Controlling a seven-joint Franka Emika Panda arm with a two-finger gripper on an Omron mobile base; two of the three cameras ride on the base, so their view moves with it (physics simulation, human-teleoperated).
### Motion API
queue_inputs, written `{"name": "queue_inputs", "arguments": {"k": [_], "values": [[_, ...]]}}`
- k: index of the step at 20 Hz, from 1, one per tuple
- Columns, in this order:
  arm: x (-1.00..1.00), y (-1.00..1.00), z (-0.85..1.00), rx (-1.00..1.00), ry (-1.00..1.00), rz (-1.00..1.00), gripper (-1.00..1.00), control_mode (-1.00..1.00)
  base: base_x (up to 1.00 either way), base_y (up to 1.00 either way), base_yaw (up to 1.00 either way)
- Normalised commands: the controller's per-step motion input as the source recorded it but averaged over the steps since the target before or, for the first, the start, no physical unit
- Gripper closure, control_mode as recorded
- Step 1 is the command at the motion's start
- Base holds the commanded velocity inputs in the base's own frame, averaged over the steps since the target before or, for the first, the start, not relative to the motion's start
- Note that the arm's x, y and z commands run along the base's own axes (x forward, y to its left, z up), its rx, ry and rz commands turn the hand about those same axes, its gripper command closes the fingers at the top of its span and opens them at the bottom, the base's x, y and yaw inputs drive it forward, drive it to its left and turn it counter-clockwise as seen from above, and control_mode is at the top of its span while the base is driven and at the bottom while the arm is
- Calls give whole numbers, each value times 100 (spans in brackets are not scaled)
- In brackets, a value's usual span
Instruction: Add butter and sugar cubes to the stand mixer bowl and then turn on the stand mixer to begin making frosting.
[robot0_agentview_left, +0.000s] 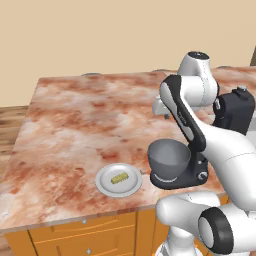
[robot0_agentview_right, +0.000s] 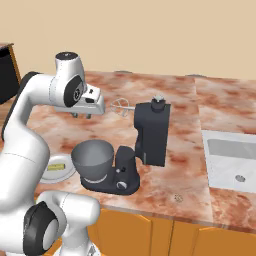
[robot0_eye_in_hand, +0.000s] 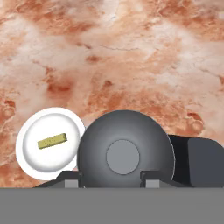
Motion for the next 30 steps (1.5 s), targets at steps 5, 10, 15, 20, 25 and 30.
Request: {"name": "queue_inputs", "arguments": {"k": [5,10,15,20,25,30], "values": [[-2,0,0,0,0,0,-100,100,-2,39,0],[0,0,0,0,0,0,-100,100,16,64,0],[0,0,0,0,0,0,-100,100,18,7,1],[0,0,0,0,0,0,-100,100,24,-17,4],[0,0,0,0,0,0,-100,100,38,-23,5],[0,0,0,0,0,0,-100,100,2,0,0]]}}
